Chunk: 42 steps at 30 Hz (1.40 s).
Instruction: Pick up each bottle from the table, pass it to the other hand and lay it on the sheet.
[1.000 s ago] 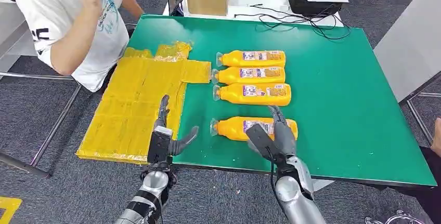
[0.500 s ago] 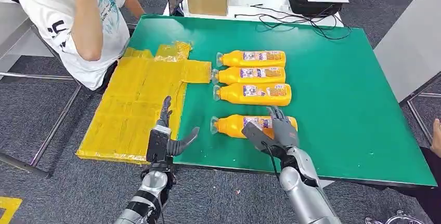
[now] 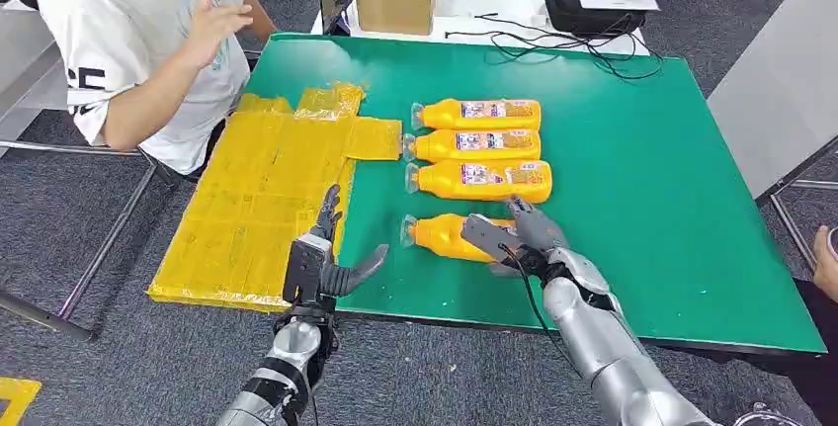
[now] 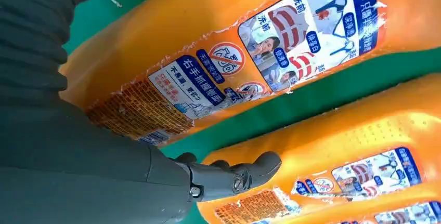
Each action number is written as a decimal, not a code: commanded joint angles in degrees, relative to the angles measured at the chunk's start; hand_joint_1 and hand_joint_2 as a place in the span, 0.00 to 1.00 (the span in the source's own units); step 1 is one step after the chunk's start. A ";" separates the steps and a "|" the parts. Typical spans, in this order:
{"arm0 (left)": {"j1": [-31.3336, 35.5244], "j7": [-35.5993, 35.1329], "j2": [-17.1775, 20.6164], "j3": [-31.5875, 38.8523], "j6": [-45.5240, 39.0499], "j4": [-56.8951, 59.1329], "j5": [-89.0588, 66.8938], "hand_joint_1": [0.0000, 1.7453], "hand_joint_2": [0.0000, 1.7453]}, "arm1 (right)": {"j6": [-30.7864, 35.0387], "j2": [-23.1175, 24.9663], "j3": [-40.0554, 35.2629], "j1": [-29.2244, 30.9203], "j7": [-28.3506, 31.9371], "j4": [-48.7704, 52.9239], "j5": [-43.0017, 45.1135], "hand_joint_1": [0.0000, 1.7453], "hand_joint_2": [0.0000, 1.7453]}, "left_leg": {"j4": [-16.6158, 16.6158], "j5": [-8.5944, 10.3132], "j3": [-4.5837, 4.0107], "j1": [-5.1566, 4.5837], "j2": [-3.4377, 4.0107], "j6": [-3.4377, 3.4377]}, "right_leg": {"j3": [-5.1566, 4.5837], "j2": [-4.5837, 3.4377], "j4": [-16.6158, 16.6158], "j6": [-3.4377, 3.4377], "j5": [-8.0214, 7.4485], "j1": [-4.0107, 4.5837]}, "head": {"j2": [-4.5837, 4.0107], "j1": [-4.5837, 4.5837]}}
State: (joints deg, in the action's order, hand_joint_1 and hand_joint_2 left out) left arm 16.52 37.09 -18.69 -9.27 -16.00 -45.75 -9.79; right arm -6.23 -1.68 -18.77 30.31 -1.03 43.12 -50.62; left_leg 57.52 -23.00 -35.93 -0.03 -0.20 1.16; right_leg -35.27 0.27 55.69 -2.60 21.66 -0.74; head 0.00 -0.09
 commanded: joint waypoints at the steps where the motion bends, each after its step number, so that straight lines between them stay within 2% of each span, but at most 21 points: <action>1: 4.90 -0.13 0.76 -1.34 2.25 8.53 1.33 0.00 1.00 | -6.06 -2.78 -4.96 3.34 1.83 -14.93 3.09 0.98 1.00 | -0.07 -0.01 0.27 0.07 -0.16 -0.07 | 0.36 0.16 -0.09 0.10 0.06 0.08 | 0.00 0.00; 7: 8.76 -2.26 0.98 -1.43 10.94 14.05 6.14 0.00 1.00 | -15.12 -6.45 -7.77 7.23 5.32 -18.12 8.28 1.00 1.00 | -0.06 0.03 0.50 0.06 -0.29 -0.06 | 0.60 0.28 -0.12 0.08 0.05 0.06 | 0.00 0.02; 14: 9.53 -2.74 1.30 -1.54 13.03 15.05 7.32 0.00 1.00 | -16.95 -6.98 -8.78 7.56 5.47 -18.07 10.22 1.00 1.00 | -0.06 0.01 0.59 0.01 -0.20 0.02 | 0.70 0.19 -0.12 0.07 0.07 0.03 | 0.00 0.02; 19: 10.84 -3.38 2.37 -3.80 15.78 16.99 8.18 0.00 1.00 | -21.34 -12.67 -11.86 5.21 6.25 -13.56 21.14 1.00 1.00 | -0.08 0.01 0.56 0.03 -0.40 0.06 | 0.74 0.40 -0.17 0.07 0.10 0.05 | 0.00 0.02; 22: 12.49 -3.54 3.57 -4.30 14.63 17.06 7.45 0.00 1.00 | -22.34 -13.15 -11.95 6.71 6.03 -13.05 25.28 1.00 1.00 | -0.05 0.02 0.52 0.02 -0.38 0.07 | 0.72 0.36 -0.15 -0.04 0.15 0.05 | 0.00 0.00; 23: 12.74 -3.53 3.91 -4.31 13.97 16.72 7.19 0.00 1.00 | -21.77 -13.25 -12.03 6.65 5.77 -12.09 26.70 1.00 1.00 | -0.04 0.02 0.49 0.02 -0.34 0.08 | 0.69 0.30 -0.13 -0.06 0.13 0.04 | 0.00 0.02; 25: 12.50 -4.19 4.65 -3.94 11.92 15.20 6.67 0.00 1.00 | -16.49 -11.71 -11.63 5.38 4.79 -9.39 29.15 1.00 1.00 | -0.05 0.01 0.51 0.02 -0.27 0.06 | 0.72 0.22 -0.16 -0.05 0.12 0.04 | 0.00 0.00; 27: 12.12 -5.06 5.86 -3.43 9.21 12.81 5.66 0.00 1.00 | -4.67 -6.91 -10.66 3.94 3.85 -6.03 27.36 1.00 1.00 | -0.06 -0.01 0.53 0.02 -0.09 0.07 | 0.71 0.04 -0.18 -0.07 0.07 0.04 | 0.00 0.02; 30: 10.46 -6.48 6.90 -2.15 6.48 7.51 3.64 0.00 1.00 | 4.78 -0.61 -8.32 -0.77 4.14 2.52 27.03 1.00 1.00 | -0.08 -0.06 0.57 0.05 0.20 0.04 | 0.73 -0.23 -0.18 -0.04 0.03 0.07 | 0.00 0.02; 37: 10.01 -7.23 6.67 -2.04 6.57 6.62 3.15 0.00 1.00 | 4.88 -1.50 -8.14 -2.07 2.80 5.29 26.82 1.00 1.00 | -0.05 -0.03 0.42 0.01 0.06 0.06 | 0.47 -0.04 -0.07 -0.06 0.07 0.03 | 0.00 0.02; 39: 10.14 -6.83 6.42 -1.23 4.60 5.99 2.30 0.00 1.00 | 7.75 1.06 -5.17 -3.99 6.58 8.11 27.62 1.00 1.00 | -0.04 -0.06 0.42 0.06 0.05 0.04 | 0.51 -0.03 -0.05 -0.05 0.11 0.06 | 0.00 0.02; 42: 9.42 -9.25 6.35 -0.85 3.37 0.64 0.55 0.00 1.00 | 12.89 6.53 -3.85 -7.18 7.24 15.48 24.88 1.00 1.00 | -0.01 -0.09 0.34 0.08 0.16 0.03 | 0.43 -0.16 -0.02 -0.04 0.10 0.08 | 0.00 -0.02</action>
State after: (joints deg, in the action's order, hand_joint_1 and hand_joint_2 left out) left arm 25.38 30.34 -14.08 -10.78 -10.56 -39.34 -7.11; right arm 0.18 -3.95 -27.06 29.33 3.72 47.26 -23.50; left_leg 57.51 -22.99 -35.68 -0.01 -0.20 1.26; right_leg -34.87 0.26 55.67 -2.74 21.73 -0.73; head 0.00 -0.11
